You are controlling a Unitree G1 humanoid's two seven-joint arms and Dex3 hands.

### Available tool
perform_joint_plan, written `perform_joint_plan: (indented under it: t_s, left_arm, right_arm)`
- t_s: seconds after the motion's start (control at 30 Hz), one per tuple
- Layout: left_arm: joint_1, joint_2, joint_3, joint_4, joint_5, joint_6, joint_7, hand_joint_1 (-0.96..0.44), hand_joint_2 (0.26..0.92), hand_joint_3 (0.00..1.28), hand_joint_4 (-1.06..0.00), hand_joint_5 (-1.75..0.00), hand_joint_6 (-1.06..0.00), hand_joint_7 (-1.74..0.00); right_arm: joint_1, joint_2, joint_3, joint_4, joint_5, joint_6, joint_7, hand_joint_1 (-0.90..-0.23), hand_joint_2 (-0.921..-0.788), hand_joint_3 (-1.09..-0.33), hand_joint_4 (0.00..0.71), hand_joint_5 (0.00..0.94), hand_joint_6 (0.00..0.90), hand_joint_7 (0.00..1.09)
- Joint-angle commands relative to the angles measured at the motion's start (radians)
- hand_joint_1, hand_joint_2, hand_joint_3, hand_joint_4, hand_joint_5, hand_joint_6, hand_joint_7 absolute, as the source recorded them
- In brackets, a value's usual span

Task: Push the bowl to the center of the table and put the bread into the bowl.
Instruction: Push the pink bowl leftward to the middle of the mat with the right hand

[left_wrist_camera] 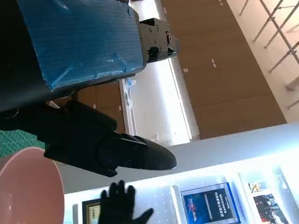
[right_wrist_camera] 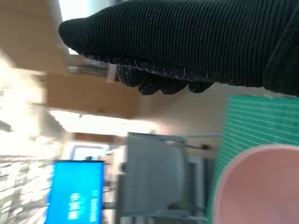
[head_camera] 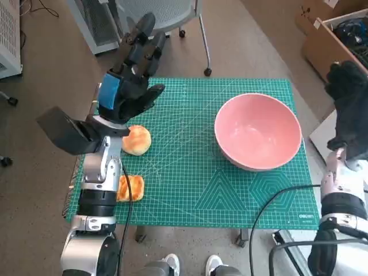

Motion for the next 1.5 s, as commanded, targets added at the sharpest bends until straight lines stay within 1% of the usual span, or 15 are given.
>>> perform_joint_plan:
  t_s: [0.03,0.23,0.3,0.4,0.53,0.63,0.8,0.9,0.97,1.03,1.17,1.23,1.3,1.5]
  left_arm:
    - [0.017,0.013,-0.002,-0.05,-0.004,0.02,0.001,-0.57,0.921,0.19,0.0,0.0,0.0,-0.25]
    - [0.032,0.021,-0.002,-0.092,0.002,0.04,0.012,-0.56,0.921,0.2,0.0,0.0,0.0,-0.25]
    - [0.037,0.023,-0.002,-0.102,0.003,0.043,0.014,-0.56,0.921,0.2,0.0,0.0,0.0,-0.24]
    - [0.048,0.028,-0.001,-0.119,0.007,0.044,0.018,-0.56,0.921,0.2,0.0,0.0,0.0,-0.24]
    - [0.061,0.032,-0.001,-0.145,0.01,0.051,0.025,-0.56,0.921,0.2,0.0,0.0,0.0,-0.24]
    - [0.073,0.037,0.001,-0.173,0.007,0.064,0.031,-0.56,0.921,0.21,0.0,0.0,0.0,-0.24]
    - [0.085,0.044,0.002,-0.203,0.009,0.083,0.046,-0.55,0.921,0.22,0.0,0.0,0.0,-0.23]
    - [0.096,0.05,0.0,-0.218,0.023,0.082,0.059,-0.54,0.921,0.22,0.0,0.0,0.0,-0.23]
    - [0.099,0.053,-0.002,-0.224,0.026,0.083,0.063,-0.54,0.921,0.22,0.0,0.0,0.0,-0.23]
    - [0.106,0.057,-0.003,-0.234,0.036,0.083,0.075,-0.55,0.921,0.22,0.0,0.0,0.0,-0.23]
    - [0.115,0.064,-0.005,-0.248,0.051,0.084,0.094,-0.56,0.921,0.23,0.0,0.0,0.0,-0.23]
    - [0.117,0.065,-0.006,-0.251,0.053,0.085,0.097,-0.56,0.921,0.23,0.0,0.0,0.0,-0.23]
    - [0.12,0.068,-0.005,-0.259,0.06,0.088,0.105,-0.57,0.921,0.24,0.0,0.0,0.0,-0.23]
    - [0.127,0.072,-0.005,-0.268,0.067,0.091,0.115,-0.57,0.921,0.24,0.0,0.0,0.0,-0.24]
  right_arm:
    - [0.031,0.036,0.011,0.038,-0.023,0.063,-0.049,-0.564,-0.921,-0.895,0.147,0.029,0.22,0.12]
    - [0.038,0.071,0.022,0.057,-0.038,0.115,-0.058,-0.581,-0.921,-0.897,0.181,0.038,0.228,0.12]
    - [0.04,0.079,0.021,0.059,-0.036,0.124,-0.052,-0.588,-0.921,-0.899,0.193,0.039,0.227,0.12]
    - [0.042,0.102,0.007,0.06,-0.017,0.146,-0.028,-0.604,-0.921,-0.899,0.179,0.026,0.208,0.11]
    - [0.041,0.127,-0.024,0.061,0.016,0.164,0.009,-0.612,-0.921,-0.898,0.163,0.014,0.199,0.1]
    - [0.036,0.157,-0.054,0.062,0.046,0.177,0.047,-0.613,-0.921,-0.894,0.158,0.01,0.198,0.1]
    - [0.028,0.192,-0.082,0.061,0.07,0.183,0.085,-0.623,-0.921,-0.875,0.15,0.003,0.198,0.1]
    - [0.022,0.214,-0.076,0.061,0.06,0.182,0.084,-0.625,-0.921,-0.871,0.142,0.001,0.198,0.1]
    - [0.021,0.22,-0.075,0.061,0.056,0.181,0.083,-0.626,-0.921,-0.871,0.139,0.0,0.198,0.1]
    - [0.015,0.237,-0.07,0.06,0.051,0.183,0.079,-0.625,-0.921,-0.874,0.136,0.0,0.198,0.09]
    - [0.005,0.267,-0.052,0.055,0.035,0.182,0.075,-0.611,-0.921,-0.89,0.144,0.004,0.199,0.09]
    - [0.004,0.271,-0.05,0.055,0.033,0.182,0.076,-0.606,-0.921,-0.898,0.148,0.006,0.201,0.1]
    - [-0.003,0.289,-0.047,0.054,0.033,0.184,0.083,-0.602,-0.921,-0.902,0.155,0.009,0.203,0.1]
    - [-0.021,0.321,-0.04,0.052,0.029,0.189,0.088,-0.588,-0.921,-0.909,0.169,0.013,0.211,0.1]
